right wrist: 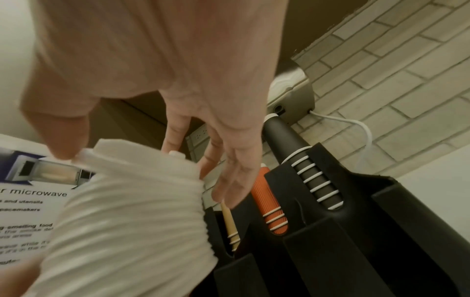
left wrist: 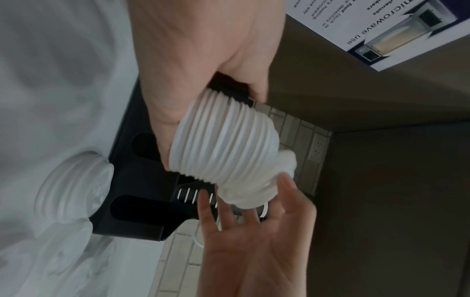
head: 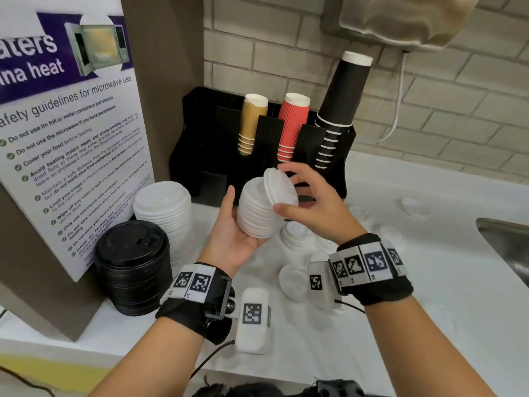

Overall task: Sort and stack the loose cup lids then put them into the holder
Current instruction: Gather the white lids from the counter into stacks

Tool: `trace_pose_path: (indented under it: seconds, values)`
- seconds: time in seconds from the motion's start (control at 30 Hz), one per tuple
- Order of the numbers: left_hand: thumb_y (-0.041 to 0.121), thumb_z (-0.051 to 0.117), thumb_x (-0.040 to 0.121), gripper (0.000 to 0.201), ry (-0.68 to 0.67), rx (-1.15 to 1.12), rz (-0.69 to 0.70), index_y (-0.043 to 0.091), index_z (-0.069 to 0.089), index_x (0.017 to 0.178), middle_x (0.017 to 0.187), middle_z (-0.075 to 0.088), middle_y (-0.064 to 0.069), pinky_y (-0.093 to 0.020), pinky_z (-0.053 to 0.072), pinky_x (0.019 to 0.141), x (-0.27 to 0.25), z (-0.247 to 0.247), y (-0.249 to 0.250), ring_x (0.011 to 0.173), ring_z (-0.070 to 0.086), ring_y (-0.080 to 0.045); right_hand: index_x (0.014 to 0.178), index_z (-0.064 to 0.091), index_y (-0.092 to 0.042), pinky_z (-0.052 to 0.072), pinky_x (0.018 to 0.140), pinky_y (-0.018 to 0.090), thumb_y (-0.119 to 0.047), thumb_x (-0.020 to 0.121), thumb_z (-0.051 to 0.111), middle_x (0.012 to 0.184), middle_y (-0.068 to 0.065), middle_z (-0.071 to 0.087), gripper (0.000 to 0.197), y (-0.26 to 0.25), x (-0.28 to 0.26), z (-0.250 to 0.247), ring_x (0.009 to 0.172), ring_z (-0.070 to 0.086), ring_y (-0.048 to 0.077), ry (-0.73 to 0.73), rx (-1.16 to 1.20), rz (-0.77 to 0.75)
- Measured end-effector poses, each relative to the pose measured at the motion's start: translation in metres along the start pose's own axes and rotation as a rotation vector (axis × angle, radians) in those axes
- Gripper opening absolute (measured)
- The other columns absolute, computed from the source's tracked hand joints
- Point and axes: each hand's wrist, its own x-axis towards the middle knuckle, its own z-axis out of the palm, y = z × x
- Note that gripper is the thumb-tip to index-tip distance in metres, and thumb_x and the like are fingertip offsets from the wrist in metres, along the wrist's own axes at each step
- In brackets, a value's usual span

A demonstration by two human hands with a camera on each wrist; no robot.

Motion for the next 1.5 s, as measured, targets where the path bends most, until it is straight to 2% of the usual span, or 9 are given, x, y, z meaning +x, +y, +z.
trace_pose_path:
  seconds: [0.1,0.23,0.4,0.57,0.77,1.1,1.33,1.43,1.5]
  values:
    - [0.048,0.060,0.085,0.050,-0.053,0.104,0.027,0.016,0.069,0.121,0.126,0.066,-0.017,-0.043,0.058,0.087,-0.003,-0.001,0.000,0.113,0.066,-0.030,0.124,0.055,-0.033,0.054,0.089,0.030,-0.021,0.079,0.077,0.118,0.000,0.051,0.051,0.001,0.000,0.006,0.111,0.056,0.015,-0.011,-0.015,0.022]
    - [0.039,0.065,0.086,0.061,-0.079,0.187,0.039,0.019,0.049,0.141,0.138,0.057,-0.016,-0.042,0.057,0.084,-0.005,-0.006,0.002,0.123,0.059,-0.032,0.123,0.057,-0.026,0.054,0.089,0.042,-0.018,0.082,0.073,0.121,-0.002,0.055,0.044,0.001,0.000,0.007,0.113,0.056,0.018,0.005,0.010,0.023]
    - [0.041,0.070,0.081,0.063,-0.131,0.291,0.048,0.026,0.050,0.139,0.135,0.061,-0.008,-0.041,0.057,0.086,-0.006,-0.007,0.004,0.122,0.061,-0.028,0.122,0.061,-0.029,0.053,0.092,0.033,-0.025,0.087,0.068,0.123,-0.005,0.058,0.036,0.003,0.001,0.005,0.114,0.055,0.009,-0.023,-0.044,0.001]
    - [0.036,0.060,0.088,0.057,-0.143,0.295,0.036,0.025,0.048,0.142,0.137,0.060,-0.009,-0.041,0.057,0.085,-0.006,-0.007,0.008,0.121,0.061,-0.028,0.116,0.059,-0.041,0.049,0.095,0.026,-0.028,0.090,0.063,0.124,-0.013,0.048,0.029,0.005,0.000,0.007,0.121,0.045,0.003,-0.080,-0.094,-0.043]
    - [0.036,0.057,0.089,0.054,-0.170,0.263,-0.010,0.024,0.048,0.142,0.134,0.062,-0.009,-0.042,0.057,0.086,-0.006,-0.010,0.011,0.121,0.062,-0.027,0.118,0.054,-0.047,0.044,0.102,0.030,-0.035,0.091,0.057,0.129,-0.007,0.043,0.029,0.003,-0.003,0.011,0.126,0.041,0.011,-0.101,-0.173,-0.064]
    - [0.040,0.058,0.090,0.051,-0.230,0.285,-0.072,0.021,0.054,0.137,0.135,0.060,-0.014,-0.044,0.056,0.090,-0.006,-0.014,0.015,0.123,0.059,-0.031,0.119,0.058,-0.041,0.043,0.100,0.027,-0.032,0.091,0.060,0.130,-0.005,0.042,0.030,0.000,-0.015,0.021,0.123,0.040,0.011,-0.021,-0.230,-0.004]
    - [0.036,0.065,0.086,0.051,-0.203,0.326,-0.065,0.028,0.056,0.135,0.136,0.059,-0.010,-0.042,0.057,0.083,-0.005,-0.009,0.013,0.121,0.061,-0.030,0.123,0.058,-0.034,0.053,0.091,0.039,-0.042,0.079,0.064,0.129,-0.003,0.043,0.044,0.000,-0.025,0.023,0.125,0.043,0.013,0.067,-0.106,0.013]
    - [0.034,0.070,0.081,0.061,-0.188,0.305,-0.045,0.025,0.053,0.138,0.137,0.059,-0.011,-0.041,0.058,0.082,-0.006,-0.011,0.014,0.121,0.061,-0.030,0.128,0.051,-0.039,0.052,0.093,0.029,-0.048,0.084,0.056,0.129,-0.008,0.047,0.045,0.006,-0.029,0.020,0.122,0.049,0.010,0.104,0.003,0.033]
    - [0.032,0.074,0.076,0.068,-0.162,0.275,-0.026,0.021,0.051,0.139,0.135,0.061,-0.010,-0.041,0.058,0.080,-0.006,-0.010,0.016,0.120,0.062,-0.029,0.125,0.055,-0.032,0.048,0.092,0.024,-0.040,0.095,0.048,0.124,-0.008,0.054,0.032,0.014,-0.029,0.013,0.116,0.054,0.012,0.142,-0.035,0.064]
